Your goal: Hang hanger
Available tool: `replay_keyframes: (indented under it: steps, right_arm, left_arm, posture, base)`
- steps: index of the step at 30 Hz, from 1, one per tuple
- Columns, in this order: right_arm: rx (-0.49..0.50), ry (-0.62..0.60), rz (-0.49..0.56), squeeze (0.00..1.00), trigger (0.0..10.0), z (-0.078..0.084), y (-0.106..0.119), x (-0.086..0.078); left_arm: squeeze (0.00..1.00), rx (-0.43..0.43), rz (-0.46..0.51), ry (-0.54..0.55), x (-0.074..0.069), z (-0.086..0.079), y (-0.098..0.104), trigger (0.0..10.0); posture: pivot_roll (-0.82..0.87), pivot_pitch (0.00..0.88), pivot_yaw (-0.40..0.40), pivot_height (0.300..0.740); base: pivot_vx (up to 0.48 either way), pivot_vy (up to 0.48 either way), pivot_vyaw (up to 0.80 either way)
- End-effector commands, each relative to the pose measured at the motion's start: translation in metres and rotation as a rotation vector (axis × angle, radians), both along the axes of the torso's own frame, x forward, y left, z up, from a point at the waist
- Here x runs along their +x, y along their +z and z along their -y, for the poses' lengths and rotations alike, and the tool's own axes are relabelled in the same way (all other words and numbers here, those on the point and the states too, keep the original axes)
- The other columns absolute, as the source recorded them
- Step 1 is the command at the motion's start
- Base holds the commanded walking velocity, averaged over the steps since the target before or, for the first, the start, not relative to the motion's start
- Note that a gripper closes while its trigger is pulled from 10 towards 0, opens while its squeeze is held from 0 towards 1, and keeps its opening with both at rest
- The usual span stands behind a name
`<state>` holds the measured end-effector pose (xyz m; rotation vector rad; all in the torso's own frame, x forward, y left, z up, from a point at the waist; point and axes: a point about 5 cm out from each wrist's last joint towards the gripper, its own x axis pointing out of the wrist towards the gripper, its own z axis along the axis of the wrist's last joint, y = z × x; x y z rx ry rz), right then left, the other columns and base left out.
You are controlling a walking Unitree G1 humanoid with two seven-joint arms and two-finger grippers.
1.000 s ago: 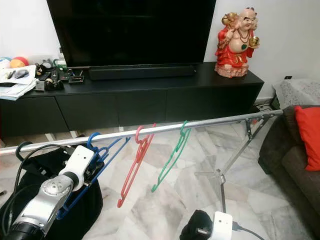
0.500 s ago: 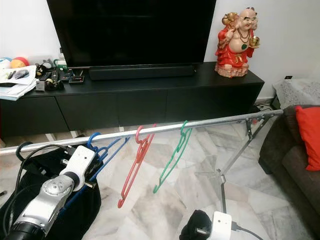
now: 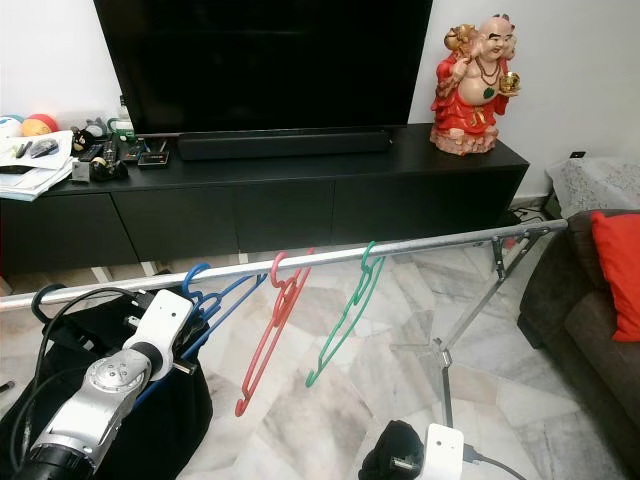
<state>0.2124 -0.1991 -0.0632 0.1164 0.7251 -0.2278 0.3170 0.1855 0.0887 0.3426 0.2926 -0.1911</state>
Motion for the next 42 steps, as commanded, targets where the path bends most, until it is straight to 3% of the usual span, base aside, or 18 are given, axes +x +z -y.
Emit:
replay_keyframes:
  steps: [1, 3, 11, 41, 42]
  right_arm:
    - [-0.001, -0.011, -0.001, 0.00, 10.0, 0.003, 0.000, 0.000]
    - [-0.001, -0.014, -0.003, 0.00, 10.0, 0.003, 0.000, -0.001]
    - [-0.002, -0.006, -0.014, 0.00, 10.0, 0.003, -0.001, -0.001]
    - [-0.002, -0.006, -0.014, 0.00, 10.0, 0.003, -0.001, -0.001]
    - [-0.002, -0.005, -0.015, 0.00, 10.0, 0.003, -0.001, -0.001]
  left_arm:
    - [0.00, -0.070, 0.052, 0.029, -0.001, -0.002, 0.009, 0.0]
    - [0.00, -0.129, 0.076, 0.067, -0.005, -0.007, 0.011, 0.0]
    - [0.00, -0.208, 0.091, 0.123, -0.026, -0.023, 0.008, 0.0]
    - [0.00, -0.208, 0.091, 0.123, -0.026, -0.023, 0.008, 0.0]
    - [0.00, -0.207, 0.084, 0.117, -0.032, -0.024, 0.007, 0.0]
  posture:
    - [0.14, 0.000, -0.008, 0.740]
    - [0.15, 0.000, -0.011, 0.740]
    - [0.16, 0.000, -0.020, 0.740]
    - [0.16, 0.000, -0.020, 0.740]
    - [0.17, 0.000, -0.023, 0.740]
  base:
    - [0.000, 0.000, 0.00]
    - [0.000, 0.000, 0.00]
    - [0.000, 0.000, 0.00]
    - [0.000, 0.000, 0.00]
    - [0.000, 0.000, 0.00]
